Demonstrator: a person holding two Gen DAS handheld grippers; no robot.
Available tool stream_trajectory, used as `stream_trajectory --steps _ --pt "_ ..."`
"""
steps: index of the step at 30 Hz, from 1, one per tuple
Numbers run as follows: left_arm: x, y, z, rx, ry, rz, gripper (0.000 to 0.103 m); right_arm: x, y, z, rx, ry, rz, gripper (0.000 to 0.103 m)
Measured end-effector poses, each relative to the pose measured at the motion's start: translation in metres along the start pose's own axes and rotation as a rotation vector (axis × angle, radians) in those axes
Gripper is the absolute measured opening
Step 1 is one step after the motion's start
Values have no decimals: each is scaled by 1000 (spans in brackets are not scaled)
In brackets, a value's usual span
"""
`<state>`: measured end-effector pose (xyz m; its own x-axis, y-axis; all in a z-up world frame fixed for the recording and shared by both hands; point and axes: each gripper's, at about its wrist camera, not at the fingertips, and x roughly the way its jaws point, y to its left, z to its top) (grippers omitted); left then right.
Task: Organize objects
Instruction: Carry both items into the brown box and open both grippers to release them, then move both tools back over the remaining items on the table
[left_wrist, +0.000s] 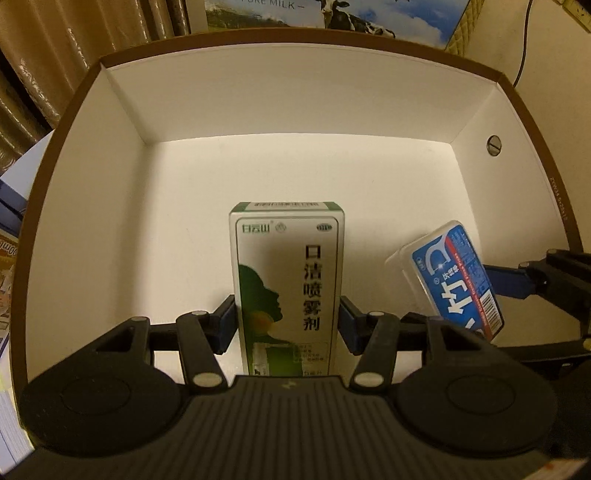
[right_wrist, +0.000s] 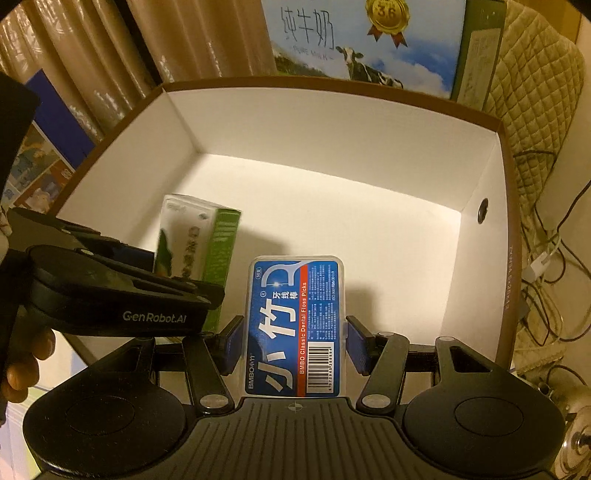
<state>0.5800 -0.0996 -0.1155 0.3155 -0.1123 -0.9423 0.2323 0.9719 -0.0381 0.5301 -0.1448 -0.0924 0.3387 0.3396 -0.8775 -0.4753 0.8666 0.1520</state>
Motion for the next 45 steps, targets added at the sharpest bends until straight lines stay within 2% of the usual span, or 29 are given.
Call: stream_trajectory --steps 4,7,12,16,18,20,23,30,32,37,41,45 --pt "-2 -1 1 2 -3 2 53 0 -5 -1 9 6 3 54" --pt "-8 1 0 -3 -21 4 65 -1 -8 -2 16 7 7 54" --pt "-17 10 0 -25 -42 21 65 -3 -9 0 50 -7 27 54" --pt "-31 20 -7 -73 -71 33 70 1 -8 10 84 -25 42 54" --pt "-37 24 -8 -90 -86 37 72 1 -10 11 106 -39 40 56" --pt "-46 27 -9 -105 -104 44 75 -2 -11 11 114 -54 63 62" --pt "-57 33 -9 -133 -126 48 75 -10 -11 9 90 -81 61 66" --pt "-95 32 -40 -195 -203 76 77 -47 -7 -7 51 -163 106 67" --pt "-109 31 -51 -217 -230 79 81 -60 -6 -14 44 -187 122 67" --pt "-139 25 -79 -265 -276 99 81 -88 -5 -33 36 -232 165 67" --pt "-157 16 -107 -282 -289 129 82 -109 -6 -52 35 -259 181 67" --pt "-169 8 -136 -318 -290 126 83 -123 -6 -69 40 -261 194 67"
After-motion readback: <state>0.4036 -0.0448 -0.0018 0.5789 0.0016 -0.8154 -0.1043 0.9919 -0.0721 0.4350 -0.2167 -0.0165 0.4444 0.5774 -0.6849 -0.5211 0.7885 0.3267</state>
